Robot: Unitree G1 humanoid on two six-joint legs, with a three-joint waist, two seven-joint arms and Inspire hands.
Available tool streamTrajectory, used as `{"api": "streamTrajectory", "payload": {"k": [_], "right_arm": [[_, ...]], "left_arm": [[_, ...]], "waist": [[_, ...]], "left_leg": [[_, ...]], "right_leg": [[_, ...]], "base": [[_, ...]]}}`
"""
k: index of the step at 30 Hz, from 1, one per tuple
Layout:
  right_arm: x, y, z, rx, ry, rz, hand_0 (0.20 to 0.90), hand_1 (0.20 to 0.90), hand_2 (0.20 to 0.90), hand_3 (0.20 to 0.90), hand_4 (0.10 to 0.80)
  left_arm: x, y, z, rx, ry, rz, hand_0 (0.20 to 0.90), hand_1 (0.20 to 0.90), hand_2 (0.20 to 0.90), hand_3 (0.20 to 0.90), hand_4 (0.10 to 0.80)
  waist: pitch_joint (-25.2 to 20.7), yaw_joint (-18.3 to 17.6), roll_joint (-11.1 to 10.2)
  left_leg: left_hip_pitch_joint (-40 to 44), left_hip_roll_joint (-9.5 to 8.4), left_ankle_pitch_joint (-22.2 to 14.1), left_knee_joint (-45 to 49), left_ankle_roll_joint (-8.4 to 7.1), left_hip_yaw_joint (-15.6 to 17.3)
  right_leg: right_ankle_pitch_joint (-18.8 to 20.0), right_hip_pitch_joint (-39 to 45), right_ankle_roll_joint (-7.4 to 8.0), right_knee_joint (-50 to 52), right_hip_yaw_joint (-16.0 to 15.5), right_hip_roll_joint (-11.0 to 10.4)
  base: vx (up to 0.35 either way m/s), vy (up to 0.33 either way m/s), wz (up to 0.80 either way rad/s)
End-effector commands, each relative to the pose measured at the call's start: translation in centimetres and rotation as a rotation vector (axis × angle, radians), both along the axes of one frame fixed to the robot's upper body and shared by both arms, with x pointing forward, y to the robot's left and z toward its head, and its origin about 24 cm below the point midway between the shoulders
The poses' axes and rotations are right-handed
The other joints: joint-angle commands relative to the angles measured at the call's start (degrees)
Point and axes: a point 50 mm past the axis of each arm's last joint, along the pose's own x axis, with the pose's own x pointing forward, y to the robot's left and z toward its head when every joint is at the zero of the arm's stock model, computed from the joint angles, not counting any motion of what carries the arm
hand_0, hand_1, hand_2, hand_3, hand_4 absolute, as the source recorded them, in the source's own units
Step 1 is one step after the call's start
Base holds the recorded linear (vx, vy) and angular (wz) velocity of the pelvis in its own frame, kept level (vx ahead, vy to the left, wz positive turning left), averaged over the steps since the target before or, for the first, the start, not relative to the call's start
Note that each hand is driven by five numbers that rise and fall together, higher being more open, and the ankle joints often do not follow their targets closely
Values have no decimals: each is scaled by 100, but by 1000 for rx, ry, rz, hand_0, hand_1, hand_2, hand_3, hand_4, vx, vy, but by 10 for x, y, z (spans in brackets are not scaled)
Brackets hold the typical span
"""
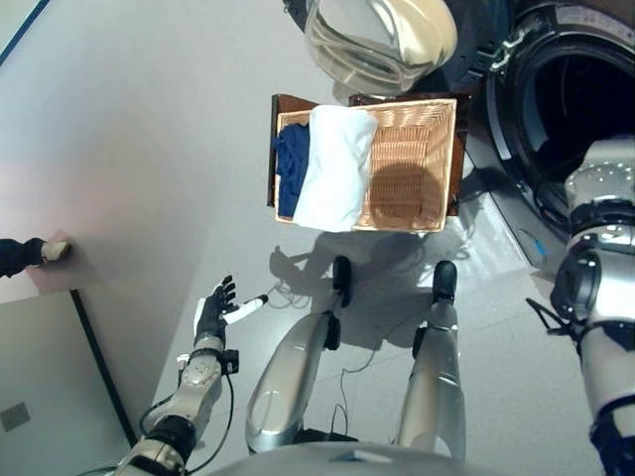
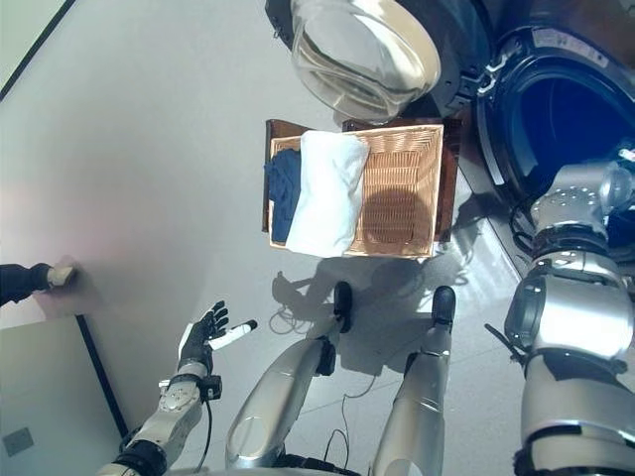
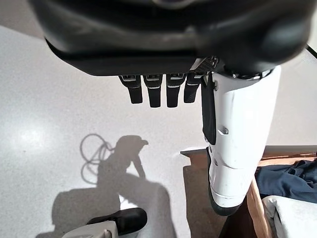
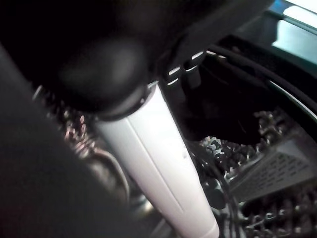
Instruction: Pick up the clothes and place them into the washing machine
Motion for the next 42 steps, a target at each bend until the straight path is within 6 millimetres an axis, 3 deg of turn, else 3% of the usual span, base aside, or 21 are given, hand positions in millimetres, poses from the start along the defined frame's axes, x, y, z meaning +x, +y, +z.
{"api": "streamTrajectory", "payload": {"k": [1, 7, 12, 20, 24, 28, 35, 40, 42], "right_arm": [[-6, 12, 51, -323, -55, -56, 900, 900, 900, 900, 800], [12, 68, -5, -262, -42, 62, 900, 900, 900, 900, 800], [15, 112, -44, -243, -25, 186, 900, 900, 900, 900, 800], [11, 162, -76, -215, -26, 350, 900, 900, 900, 900, 800], [9, 183, -80, -260, -31, 427, 900, 900, 900, 900, 800], [7, 195, -81, -491, 51, 511, 900, 900, 900, 900, 800], [7, 187, -65, -956, 207, 450, 900, 900, 900, 900, 800], [8, 179, -53, -1154, 283, 350, 900, 900, 900, 900, 800], [10, 177, -39, -1323, 329, 281, 900, 900, 900, 900, 800]], "left_arm": [[-8, 22, -3, 72, 11, 91, 900, 900, 900, 900, 800], [-3, 17, 0, 77, -7, 106, 900, 900, 900, 900, 800], [-3, 17, 0, 84, -2, 123, 900, 900, 900, 900, 800], [-6, 22, 2, 94, -9, 149, 900, 900, 900, 900, 800], [-5, 25, 3, 102, -11, 161, 900, 900, 900, 900, 800], [-6, 30, 5, 115, -21, 180, 900, 900, 900, 900, 800], [-6, 35, 10, 134, -67, 200, 900, 900, 900, 900, 800], [-5, 38, 12, 147, -84, 209, 900, 900, 900, 900, 800], [-3, 40, 14, 156, -98, 214, 900, 900, 900, 900, 800]], "waist": [[-423, 95, -68], [-334, 4, -141], [-282, -46, -243], [-184, -88, -411], [-154, -77, -467], [-121, -62, -537], [-84, -34, -661], [-92, -14, -721], [-72, 6, -763]], "left_leg": [[-189, 296, 30, -37, -604, -164], [-186, 306, 19, 12, -565, -163], [-180, 317, 5, 52, -545, -159], [-128, 330, -32, 135, -535, -169], [-136, 341, -24, 161, -528, -189], [-119, 353, 7, 145, -529, -204], [-103, 374, 24, 164, -524, -260], [-92, 384, 50, 133, -530, -281], [-71, 383, 34, 137, -530, -305]], "right_leg": [[-756, 67, -309, 911, -60, 283], [-734, 97, -342, 914, -53, 311], [-723, 125, -367, 921, -45, 319], [-743, 211, -386, 943, -63, 316], [-738, 233, -390, 937, -81, 308], [-722, 262, -384, 917, -107, 299], [-722, 324, -370, 921, -161, 290], [-701, 324, -359, 900, -175, 299], [-720, 348, -356, 910, -193, 300]], "base": [[-12, -3, -5], [-2, 1, 0], [0, 0, 0], [1, 0, 0], [0, 0, 0], [0, -1, 1], [2, 2, 4], [0, 0, 0], [0, 0, 0]]}}
